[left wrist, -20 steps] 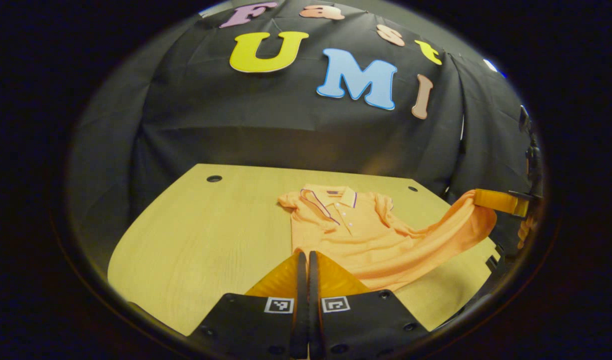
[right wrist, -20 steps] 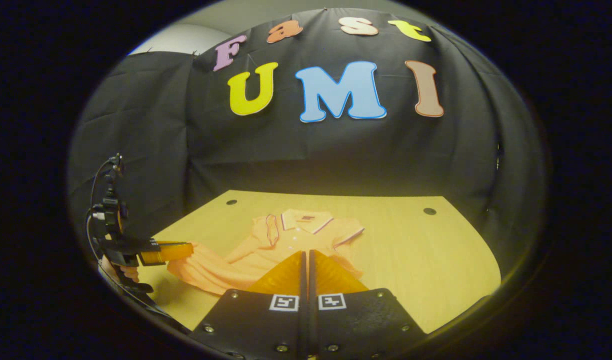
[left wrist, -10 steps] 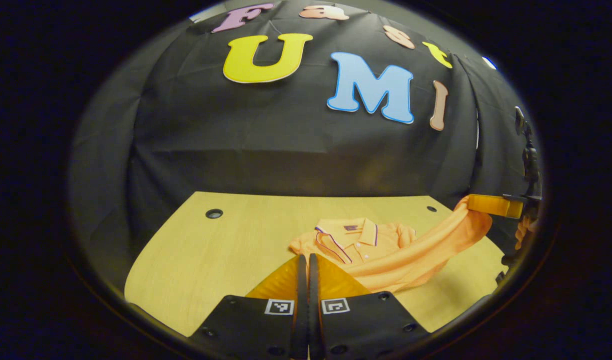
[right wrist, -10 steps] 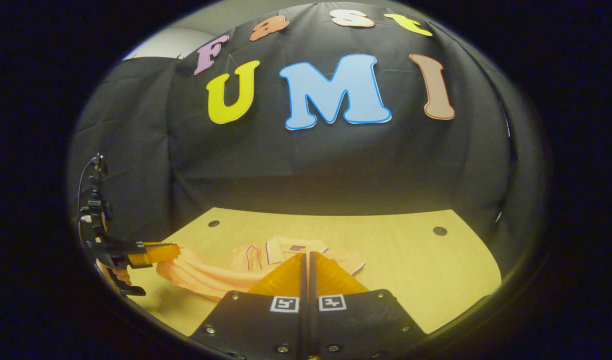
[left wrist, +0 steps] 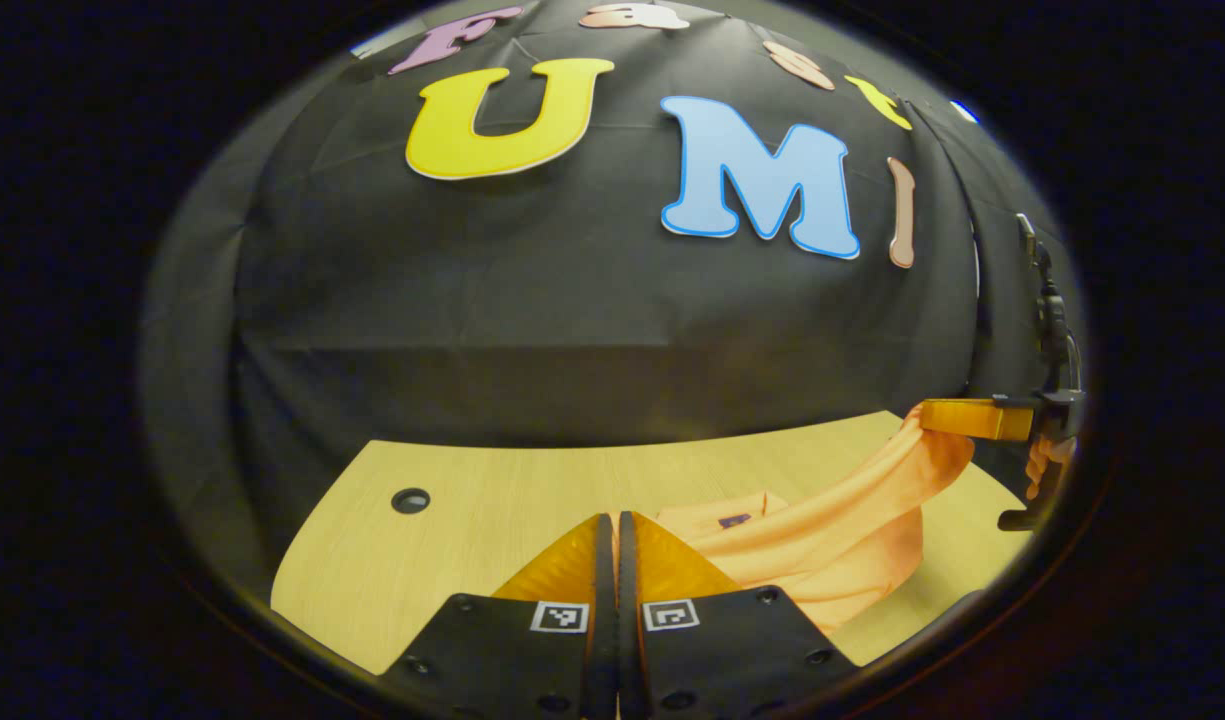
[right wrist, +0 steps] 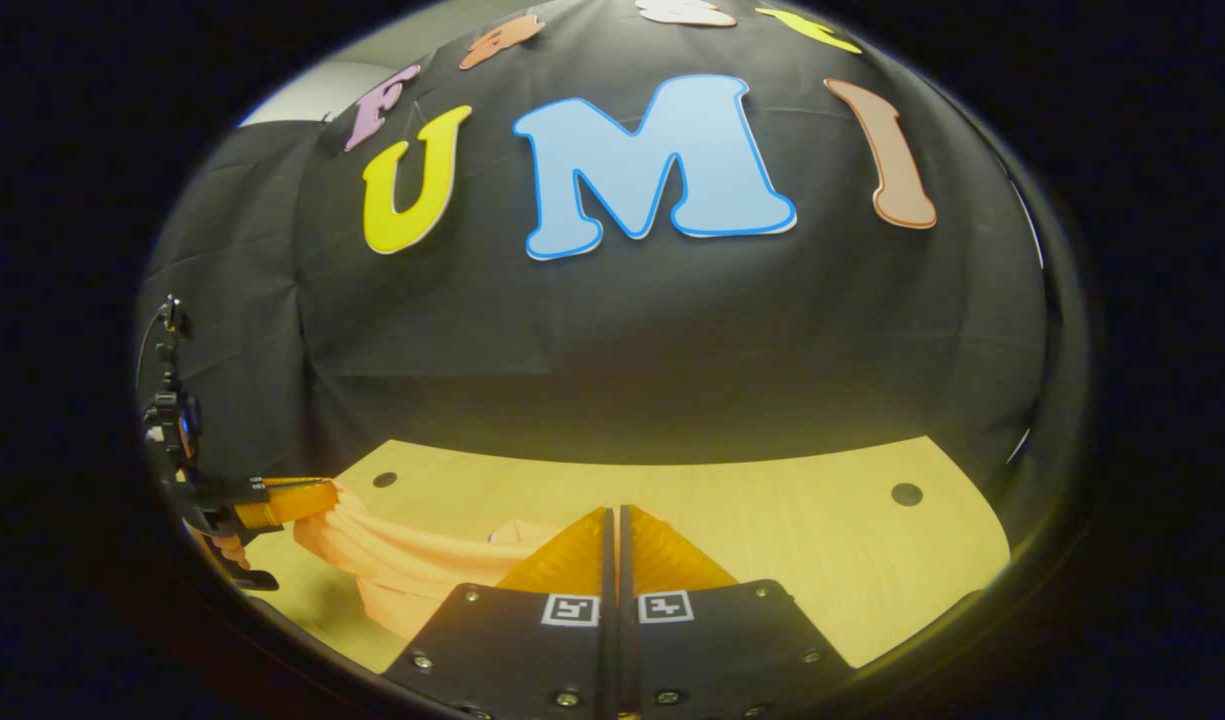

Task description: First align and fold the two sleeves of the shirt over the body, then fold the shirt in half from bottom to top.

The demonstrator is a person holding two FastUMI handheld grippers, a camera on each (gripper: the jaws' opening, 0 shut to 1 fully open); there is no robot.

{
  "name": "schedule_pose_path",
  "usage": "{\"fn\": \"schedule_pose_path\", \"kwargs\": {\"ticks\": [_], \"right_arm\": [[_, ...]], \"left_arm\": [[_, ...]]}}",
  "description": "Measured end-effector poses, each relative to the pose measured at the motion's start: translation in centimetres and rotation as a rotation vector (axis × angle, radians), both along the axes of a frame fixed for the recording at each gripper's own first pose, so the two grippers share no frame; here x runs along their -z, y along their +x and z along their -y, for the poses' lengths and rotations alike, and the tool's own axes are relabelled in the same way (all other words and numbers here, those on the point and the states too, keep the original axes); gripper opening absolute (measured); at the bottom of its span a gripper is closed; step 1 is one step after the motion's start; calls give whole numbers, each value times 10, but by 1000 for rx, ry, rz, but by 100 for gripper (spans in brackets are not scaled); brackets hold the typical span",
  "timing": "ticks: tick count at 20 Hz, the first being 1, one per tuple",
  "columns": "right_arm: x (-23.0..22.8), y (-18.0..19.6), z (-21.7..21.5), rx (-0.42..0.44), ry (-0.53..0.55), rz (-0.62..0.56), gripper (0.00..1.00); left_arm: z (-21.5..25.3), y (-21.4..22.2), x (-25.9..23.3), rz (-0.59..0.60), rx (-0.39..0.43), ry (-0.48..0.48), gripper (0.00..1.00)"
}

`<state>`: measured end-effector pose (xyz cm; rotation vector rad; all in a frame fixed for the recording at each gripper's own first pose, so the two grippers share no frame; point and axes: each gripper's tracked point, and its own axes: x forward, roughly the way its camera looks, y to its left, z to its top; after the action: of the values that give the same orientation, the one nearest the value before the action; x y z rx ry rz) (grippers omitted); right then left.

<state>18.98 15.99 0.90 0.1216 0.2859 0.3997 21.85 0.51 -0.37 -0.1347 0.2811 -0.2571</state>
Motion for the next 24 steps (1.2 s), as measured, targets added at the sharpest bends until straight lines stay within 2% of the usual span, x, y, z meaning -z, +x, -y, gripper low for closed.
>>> {"fn": "schedule_pose_path", "kwargs": {"ticks": [5, 6, 7, 10, 15, 18, 20, 24], "right_arm": [[35, 60, -1, 32, 25, -53, 0], [45, 69, -3, 32, 28, -70, 0], [56, 77, -4, 35, 25, -84, 0], [84, 97, -8, 41, 29, -124, 0], [108, 116, -9, 58, 51, -146, 0], [121, 124, -10, 66, 21, -165, 0], [125, 125, -10, 65, 6, -170, 0], [130, 124, -8, 69, -13, -177, 0]], "left_arm": [[10, 68, 20, -1, 2, 15, 8], [11, 81, 28, -6, -1, 22, 8], [13, 92, 38, -16, 0, 22, 3], [17, 117, 66, -35, 3, 38, 6], [19, 139, 104, -67, 7, 26, 6], [18, 144, 109, -56, 0, -1, 6], [16, 142, 116, -66, 2, 45, 6], [20, 146, 127, -78, 13, 48, 6]]}}
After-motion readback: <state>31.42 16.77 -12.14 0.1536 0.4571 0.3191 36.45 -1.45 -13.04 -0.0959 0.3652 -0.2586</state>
